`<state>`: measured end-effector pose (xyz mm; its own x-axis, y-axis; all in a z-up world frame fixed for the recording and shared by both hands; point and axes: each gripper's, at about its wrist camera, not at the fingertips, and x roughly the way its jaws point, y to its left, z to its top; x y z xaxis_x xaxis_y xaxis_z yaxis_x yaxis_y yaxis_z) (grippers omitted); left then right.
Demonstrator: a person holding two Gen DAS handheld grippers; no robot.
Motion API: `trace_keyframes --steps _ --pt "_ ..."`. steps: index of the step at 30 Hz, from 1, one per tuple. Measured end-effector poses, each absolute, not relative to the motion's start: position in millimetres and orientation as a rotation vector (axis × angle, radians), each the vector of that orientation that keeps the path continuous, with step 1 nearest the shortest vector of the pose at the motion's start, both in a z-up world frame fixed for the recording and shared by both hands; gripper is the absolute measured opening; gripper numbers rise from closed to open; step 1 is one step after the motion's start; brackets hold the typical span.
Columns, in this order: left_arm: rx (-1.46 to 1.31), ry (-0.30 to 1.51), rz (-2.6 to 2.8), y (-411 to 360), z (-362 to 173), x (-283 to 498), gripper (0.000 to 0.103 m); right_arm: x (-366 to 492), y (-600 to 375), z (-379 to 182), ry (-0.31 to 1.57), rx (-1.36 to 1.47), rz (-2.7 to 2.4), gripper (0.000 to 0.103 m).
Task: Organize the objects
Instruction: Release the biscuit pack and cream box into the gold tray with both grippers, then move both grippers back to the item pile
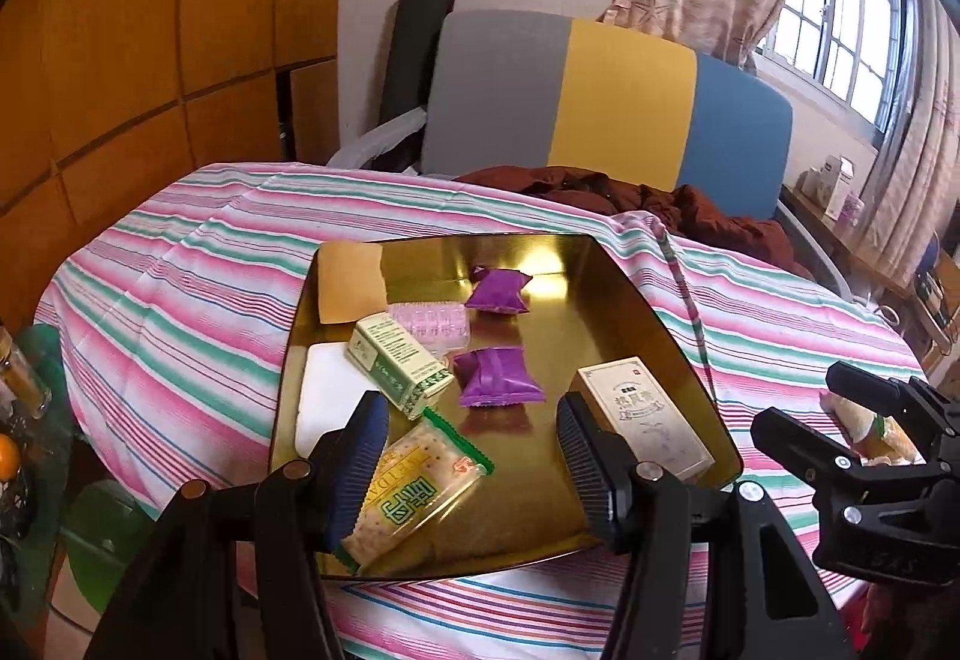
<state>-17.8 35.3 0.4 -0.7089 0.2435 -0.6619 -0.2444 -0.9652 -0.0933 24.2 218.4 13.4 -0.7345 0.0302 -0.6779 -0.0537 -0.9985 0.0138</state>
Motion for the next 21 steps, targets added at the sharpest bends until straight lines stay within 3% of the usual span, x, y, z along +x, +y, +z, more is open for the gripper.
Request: trace_keyframes --steps 21 --pt "-0.927 0.104 2.439 98 11 -11 0.059 60 324 -2 0.191 -1.163 2.629 0.094"
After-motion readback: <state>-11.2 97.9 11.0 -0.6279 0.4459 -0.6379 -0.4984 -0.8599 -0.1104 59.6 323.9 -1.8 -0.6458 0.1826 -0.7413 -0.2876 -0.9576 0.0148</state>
